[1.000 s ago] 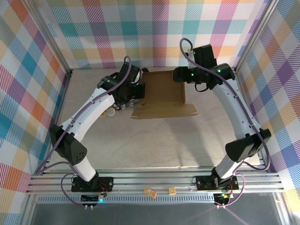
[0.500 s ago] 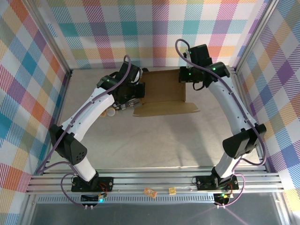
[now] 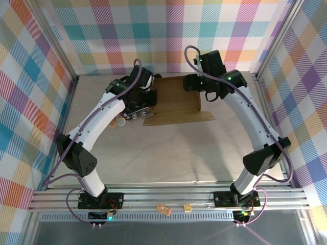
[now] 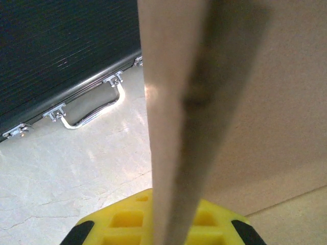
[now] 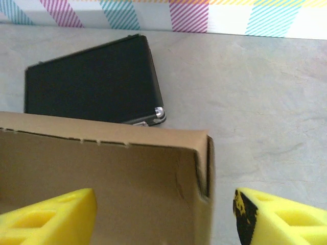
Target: Fold the paper box
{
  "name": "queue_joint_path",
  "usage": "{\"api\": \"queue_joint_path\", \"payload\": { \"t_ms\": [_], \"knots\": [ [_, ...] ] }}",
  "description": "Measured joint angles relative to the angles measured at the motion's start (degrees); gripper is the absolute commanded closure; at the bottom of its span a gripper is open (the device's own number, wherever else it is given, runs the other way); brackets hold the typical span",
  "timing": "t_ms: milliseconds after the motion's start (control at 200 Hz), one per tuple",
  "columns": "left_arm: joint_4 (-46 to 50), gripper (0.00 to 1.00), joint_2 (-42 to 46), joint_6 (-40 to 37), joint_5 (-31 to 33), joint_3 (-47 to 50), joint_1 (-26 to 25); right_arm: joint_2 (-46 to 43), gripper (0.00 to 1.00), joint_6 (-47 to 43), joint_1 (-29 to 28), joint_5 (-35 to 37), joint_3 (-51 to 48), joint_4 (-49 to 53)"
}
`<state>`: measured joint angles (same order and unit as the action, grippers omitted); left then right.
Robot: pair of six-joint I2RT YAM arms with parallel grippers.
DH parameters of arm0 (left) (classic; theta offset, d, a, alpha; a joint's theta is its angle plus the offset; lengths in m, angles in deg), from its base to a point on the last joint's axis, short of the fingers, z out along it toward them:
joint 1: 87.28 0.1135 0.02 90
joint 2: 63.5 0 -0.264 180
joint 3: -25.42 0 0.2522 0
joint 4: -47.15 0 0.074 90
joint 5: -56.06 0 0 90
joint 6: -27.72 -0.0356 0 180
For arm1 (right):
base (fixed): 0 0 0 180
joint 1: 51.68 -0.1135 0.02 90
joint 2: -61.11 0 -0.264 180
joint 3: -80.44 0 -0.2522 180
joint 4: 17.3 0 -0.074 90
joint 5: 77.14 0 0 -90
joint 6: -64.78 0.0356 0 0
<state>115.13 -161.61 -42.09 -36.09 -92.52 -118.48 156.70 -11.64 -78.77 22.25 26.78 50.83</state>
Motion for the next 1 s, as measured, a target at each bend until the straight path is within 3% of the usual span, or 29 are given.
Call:
{"api": "queue_joint_path", "payload": {
  "t_ms": [195,510,740,1000],
  "knots": [
    [1.5,1.00,-0.8,1.2,-0.6,-1.0,1.0,-4.5,0.30,7.2,6.6,-4.4,0.6,0.3],
    [0.9,1.00,-1.0,7.5,-0.5,0.4,2.9,-7.6,0.37,28.7,21.8,-16.2,-3.6,5.4],
    [-3.9,1.00,0.0,18.0,-0.5,8.3,4.0,-10.8,0.39,40.1,23.4,-24.0,-15.0,7.8],
    [-9.9,1.00,1.2,27.7,-0.2,15.0,3.9,-19.3,0.38,47.8,23.3,-29.9,-24.7,4.0]
  ]
}}
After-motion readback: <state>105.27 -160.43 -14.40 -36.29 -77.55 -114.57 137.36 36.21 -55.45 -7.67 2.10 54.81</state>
